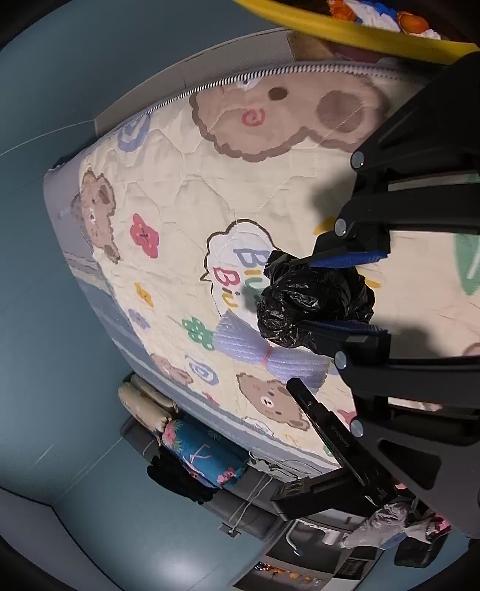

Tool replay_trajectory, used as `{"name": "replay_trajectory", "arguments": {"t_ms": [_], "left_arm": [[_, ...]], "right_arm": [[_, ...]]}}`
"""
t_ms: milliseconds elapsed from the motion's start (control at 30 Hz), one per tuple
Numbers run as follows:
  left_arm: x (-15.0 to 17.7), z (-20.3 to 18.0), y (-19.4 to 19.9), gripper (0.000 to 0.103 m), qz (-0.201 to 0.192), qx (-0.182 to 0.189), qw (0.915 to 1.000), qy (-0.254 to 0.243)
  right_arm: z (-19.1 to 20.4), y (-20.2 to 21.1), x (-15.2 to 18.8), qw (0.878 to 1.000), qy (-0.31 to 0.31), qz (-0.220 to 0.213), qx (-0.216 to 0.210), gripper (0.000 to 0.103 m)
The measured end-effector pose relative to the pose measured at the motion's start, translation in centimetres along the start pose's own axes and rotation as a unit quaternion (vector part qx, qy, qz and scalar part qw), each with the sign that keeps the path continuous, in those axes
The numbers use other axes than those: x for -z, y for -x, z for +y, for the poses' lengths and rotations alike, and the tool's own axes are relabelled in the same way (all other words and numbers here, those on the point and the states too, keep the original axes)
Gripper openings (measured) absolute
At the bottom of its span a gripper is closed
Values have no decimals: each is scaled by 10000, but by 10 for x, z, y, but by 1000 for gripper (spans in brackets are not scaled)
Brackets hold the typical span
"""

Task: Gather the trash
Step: 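Carry the lavender mesh sleeve and black bag over the yellow-rimmed bin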

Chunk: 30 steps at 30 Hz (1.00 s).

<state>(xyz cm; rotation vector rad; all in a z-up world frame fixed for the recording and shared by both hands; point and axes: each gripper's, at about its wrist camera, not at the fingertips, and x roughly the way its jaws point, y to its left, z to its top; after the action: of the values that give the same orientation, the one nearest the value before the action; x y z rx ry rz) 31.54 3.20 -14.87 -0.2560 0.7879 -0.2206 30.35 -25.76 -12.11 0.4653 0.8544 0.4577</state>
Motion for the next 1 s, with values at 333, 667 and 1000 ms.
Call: {"name": "replay_trajectory", "arguments": {"t_ms": [333,667,1000], "left_arm": [[30,-31,82,11,-407,159,9984,-364],[49,-74,146,11,-643,527,9939,-731],[57,-124,182,11,-844,908,9854,-1168]], "right_arm": [[23,56,38,9995,287,-120,-93,24],[26,134,59,9969,349,-703,-38,24],[1,199,70,9921,111,-1245,70,24]]}}
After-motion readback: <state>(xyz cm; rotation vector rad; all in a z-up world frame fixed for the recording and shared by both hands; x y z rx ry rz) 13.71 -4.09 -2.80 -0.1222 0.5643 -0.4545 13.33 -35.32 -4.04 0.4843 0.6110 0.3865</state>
